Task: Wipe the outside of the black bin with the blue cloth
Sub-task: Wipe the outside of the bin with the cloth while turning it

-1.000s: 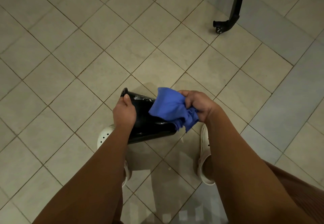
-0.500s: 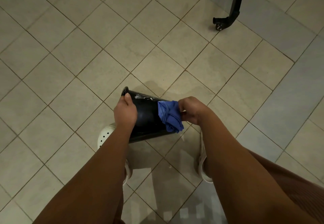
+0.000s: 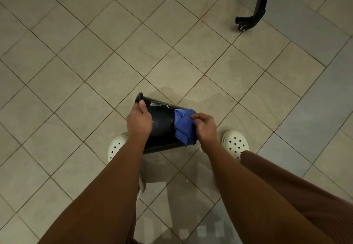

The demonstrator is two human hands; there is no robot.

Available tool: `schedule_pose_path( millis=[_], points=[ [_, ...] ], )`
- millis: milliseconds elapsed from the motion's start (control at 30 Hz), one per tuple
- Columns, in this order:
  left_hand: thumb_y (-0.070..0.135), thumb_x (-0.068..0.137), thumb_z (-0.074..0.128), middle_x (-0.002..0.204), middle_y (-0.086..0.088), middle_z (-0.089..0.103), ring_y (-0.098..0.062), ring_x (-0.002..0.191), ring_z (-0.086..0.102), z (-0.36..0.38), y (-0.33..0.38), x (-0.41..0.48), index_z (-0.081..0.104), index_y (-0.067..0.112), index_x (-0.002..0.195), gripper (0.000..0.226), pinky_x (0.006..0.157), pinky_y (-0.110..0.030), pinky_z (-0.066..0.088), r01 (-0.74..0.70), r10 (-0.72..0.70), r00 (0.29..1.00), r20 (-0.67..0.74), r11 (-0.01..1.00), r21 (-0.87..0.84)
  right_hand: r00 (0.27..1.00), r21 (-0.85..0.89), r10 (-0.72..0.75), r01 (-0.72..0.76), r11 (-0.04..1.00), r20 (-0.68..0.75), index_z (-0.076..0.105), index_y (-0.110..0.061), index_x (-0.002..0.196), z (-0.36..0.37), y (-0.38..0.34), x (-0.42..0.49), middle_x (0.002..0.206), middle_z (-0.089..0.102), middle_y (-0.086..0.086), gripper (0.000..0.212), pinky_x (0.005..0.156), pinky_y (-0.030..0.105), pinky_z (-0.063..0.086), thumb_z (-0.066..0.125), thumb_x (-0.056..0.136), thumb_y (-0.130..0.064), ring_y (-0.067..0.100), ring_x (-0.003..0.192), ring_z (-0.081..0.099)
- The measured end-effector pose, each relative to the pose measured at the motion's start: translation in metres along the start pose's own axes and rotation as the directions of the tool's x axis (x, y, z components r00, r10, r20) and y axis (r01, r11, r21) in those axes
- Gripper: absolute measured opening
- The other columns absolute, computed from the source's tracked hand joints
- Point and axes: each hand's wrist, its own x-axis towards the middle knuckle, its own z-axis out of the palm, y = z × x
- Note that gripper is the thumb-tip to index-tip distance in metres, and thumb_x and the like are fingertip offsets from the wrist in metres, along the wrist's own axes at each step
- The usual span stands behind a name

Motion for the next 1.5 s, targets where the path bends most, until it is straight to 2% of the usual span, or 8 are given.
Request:
schedule_pose_path(
  millis=[233,300,400,533,667,967,1200,1500],
  points=[
    [0.035,0.107,0.027,0.105,-0.021,0.064,-0.036,0.102,0.059,0.001,0.001,-0.001,0.059,0.002,0.113,0.047,0.087,-0.041,0.046,-0.012,0.012,1.000,0.002,1.000,-0.002,0.993,0.077,0.100,-0.104,0.992,0.058,0.048,-0.019,0.107,-0.011,0.004,0.000,0.093,0.060,0.003,0.042,0.076,0.034,0.055,0.073,0.076,-0.006,0.020,0.085,0.061],
    [0.035,0.107,0.026,0.106,-0.021,0.064,-0.035,0.103,0.060,0.001,0.001,-0.001,0.059,0.002,0.113,0.047,0.088,-0.042,0.046,-0.001,0.001,1.000,0.000,1.000,-0.002,0.999,-0.118,-0.048,0.047,0.992,-0.006,0.049,-0.016,0.103,-0.011,0.006,0.001,0.094,0.057,0.002,0.035,0.076,0.033,0.053,0.072,0.077,-0.010,0.020,0.085,0.059],
    [0.036,0.107,0.026,0.107,-0.021,0.064,-0.035,0.104,0.060,0.001,0.001,-0.001,0.059,0.002,0.113,0.048,0.087,-0.041,0.046,0.011,-0.011,1.000,-0.002,1.000,-0.002,0.903,-0.410,-0.424,0.415,0.812,0.075,0.058,-0.008,0.106,-0.007,0.022,-0.010,0.113,0.053,0.009,0.023,0.087,0.034,0.049,0.058,0.087,-0.022,0.022,0.100,0.053],
    [0.035,0.107,0.026,0.106,-0.020,0.064,-0.034,0.103,0.060,0.001,0.000,0.000,0.059,0.001,0.114,0.047,0.081,-0.036,0.043,0.005,-0.005,1.000,-0.007,1.000,0.016,0.871,-0.445,-0.429,0.491,0.749,0.239,0.048,-0.008,0.128,-0.005,0.036,-0.020,0.146,0.033,0.012,0.053,0.109,0.029,0.029,0.052,0.089,-0.044,0.022,0.131,0.035],
    [0.034,0.108,0.026,0.105,-0.021,0.064,-0.035,0.102,0.060,0.001,0.000,-0.002,0.058,0.001,0.115,0.047,0.080,-0.035,0.042,-0.022,0.022,1.000,0.006,0.999,0.028,0.890,-0.418,-0.356,0.450,0.789,0.286,0.037,-0.004,0.136,0.006,0.019,-0.016,0.152,0.024,0.009,0.065,0.108,0.022,0.024,0.063,0.086,-0.037,0.021,0.135,0.031],
    [0.035,0.107,0.027,0.099,-0.015,0.061,-0.033,0.102,0.059,0.000,0.003,-0.002,0.059,0.003,0.112,0.046,0.088,-0.042,0.048,-0.013,0.014,1.000,0.020,1.000,-0.004,0.845,-0.653,-0.449,0.519,0.552,0.291,0.028,-0.012,0.145,0.003,0.034,-0.008,0.153,0.028,0.009,0.060,0.117,0.048,0.018,0.052,0.091,-0.021,0.026,0.142,0.020],
    [0.036,0.107,0.025,0.102,-0.017,0.062,-0.034,0.104,0.059,0.001,0.007,-0.001,0.057,0.004,0.117,0.047,0.090,-0.043,0.048,0.005,-0.006,0.999,0.040,1.000,0.026,0.811,-0.678,-0.481,0.561,0.475,0.334,0.024,-0.023,0.145,0.018,0.052,-0.030,0.152,0.022,0.020,0.088,0.105,0.051,0.039,0.073,0.074,-0.009,0.041,0.137,0.026],
    [0.034,0.108,0.025,0.098,-0.013,0.059,-0.031,0.102,0.059,0.003,0.006,0.000,0.056,0.001,0.117,0.046,0.080,-0.033,0.040,0.011,-0.011,1.000,0.010,1.000,0.009,0.754,-0.599,-0.578,0.629,0.496,0.312,0.040,-0.013,0.139,0.026,0.035,-0.017,0.146,0.036,0.017,0.073,0.097,0.045,0.048,0.073,0.074,-0.009,0.035,0.128,0.041]
  ],
)
